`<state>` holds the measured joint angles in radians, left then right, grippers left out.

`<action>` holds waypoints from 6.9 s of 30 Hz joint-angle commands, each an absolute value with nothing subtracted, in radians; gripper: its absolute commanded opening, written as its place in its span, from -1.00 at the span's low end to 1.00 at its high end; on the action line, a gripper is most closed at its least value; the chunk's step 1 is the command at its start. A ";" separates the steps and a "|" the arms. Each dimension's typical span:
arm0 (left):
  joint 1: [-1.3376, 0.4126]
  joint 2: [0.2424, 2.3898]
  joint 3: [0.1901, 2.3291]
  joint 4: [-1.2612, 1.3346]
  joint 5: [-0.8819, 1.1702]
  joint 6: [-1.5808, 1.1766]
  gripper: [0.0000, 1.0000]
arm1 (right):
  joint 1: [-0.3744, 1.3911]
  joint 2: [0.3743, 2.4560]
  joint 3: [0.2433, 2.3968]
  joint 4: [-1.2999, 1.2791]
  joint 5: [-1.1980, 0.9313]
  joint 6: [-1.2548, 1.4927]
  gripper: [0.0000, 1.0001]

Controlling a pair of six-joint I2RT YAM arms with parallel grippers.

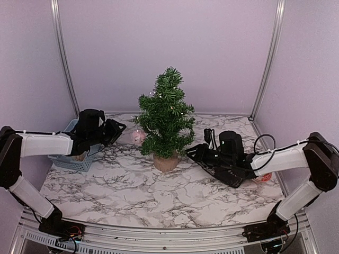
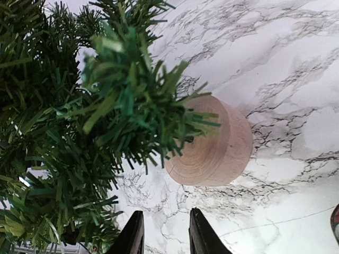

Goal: Decorate the small christmas tree

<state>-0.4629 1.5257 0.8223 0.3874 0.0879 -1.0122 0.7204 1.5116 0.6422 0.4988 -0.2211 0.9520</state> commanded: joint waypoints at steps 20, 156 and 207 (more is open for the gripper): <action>-0.310 1.237 0.852 0.036 0.101 -0.868 -0.01 | 0.652 1.869 0.823 0.692 -0.358 0.974 -0.37; -0.903 0.986 1.094 -0.336 0.059 -0.260 -1.00 | 0.776 1.188 0.822 0.086 -0.199 0.574 -0.36; -0.966 1.458 1.092 0.021 -0.310 0.174 -1.00 | 0.813 1.362 0.911 0.185 -0.236 0.617 -0.21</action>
